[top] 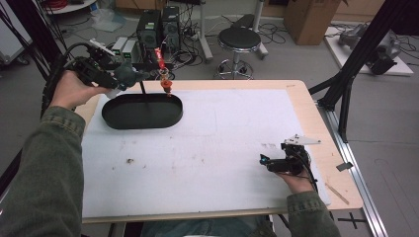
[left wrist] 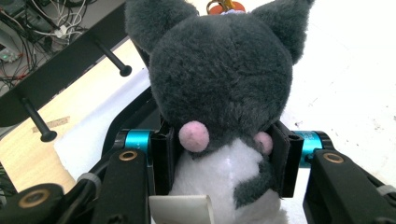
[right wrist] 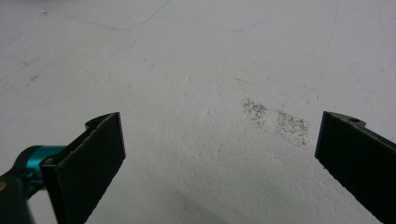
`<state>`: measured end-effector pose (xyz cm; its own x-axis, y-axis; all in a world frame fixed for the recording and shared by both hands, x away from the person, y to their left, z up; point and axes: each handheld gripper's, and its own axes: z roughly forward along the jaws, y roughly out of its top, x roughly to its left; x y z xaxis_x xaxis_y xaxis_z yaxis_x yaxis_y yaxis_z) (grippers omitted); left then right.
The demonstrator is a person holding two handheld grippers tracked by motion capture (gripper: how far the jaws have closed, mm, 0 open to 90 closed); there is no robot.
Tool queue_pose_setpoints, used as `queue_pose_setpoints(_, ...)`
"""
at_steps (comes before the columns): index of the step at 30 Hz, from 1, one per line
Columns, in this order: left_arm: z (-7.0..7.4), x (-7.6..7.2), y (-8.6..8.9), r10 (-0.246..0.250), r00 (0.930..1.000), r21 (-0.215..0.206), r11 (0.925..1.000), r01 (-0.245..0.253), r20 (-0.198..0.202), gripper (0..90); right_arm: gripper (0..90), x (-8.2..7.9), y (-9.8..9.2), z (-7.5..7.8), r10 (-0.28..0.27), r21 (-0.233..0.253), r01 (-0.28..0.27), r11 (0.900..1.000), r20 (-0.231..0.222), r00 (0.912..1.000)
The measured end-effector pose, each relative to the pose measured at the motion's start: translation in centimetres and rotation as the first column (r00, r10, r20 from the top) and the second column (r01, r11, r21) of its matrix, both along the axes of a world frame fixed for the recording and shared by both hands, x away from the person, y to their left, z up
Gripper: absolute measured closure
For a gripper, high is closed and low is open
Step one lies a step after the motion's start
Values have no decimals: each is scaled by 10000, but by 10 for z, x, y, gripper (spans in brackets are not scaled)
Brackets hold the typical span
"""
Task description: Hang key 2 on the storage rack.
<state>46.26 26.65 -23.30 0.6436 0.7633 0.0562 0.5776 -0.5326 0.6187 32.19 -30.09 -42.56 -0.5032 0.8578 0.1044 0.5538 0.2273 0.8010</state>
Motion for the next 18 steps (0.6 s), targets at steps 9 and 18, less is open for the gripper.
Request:
queue_pose_setpoints(9, -9, 13, -3, 125, 9997, -50, 9999, -126, -219, 535, 8, 0, 0, 0, 15, 19, -15, 10000, -11, 10000)
queue_pose_setpoints(18, -15, 24, -5, 469, 9985, -36, 9989, -470, -278, 535, 8, 0, -1, -1, 144, 40, -144, 9999, -59, 9999)
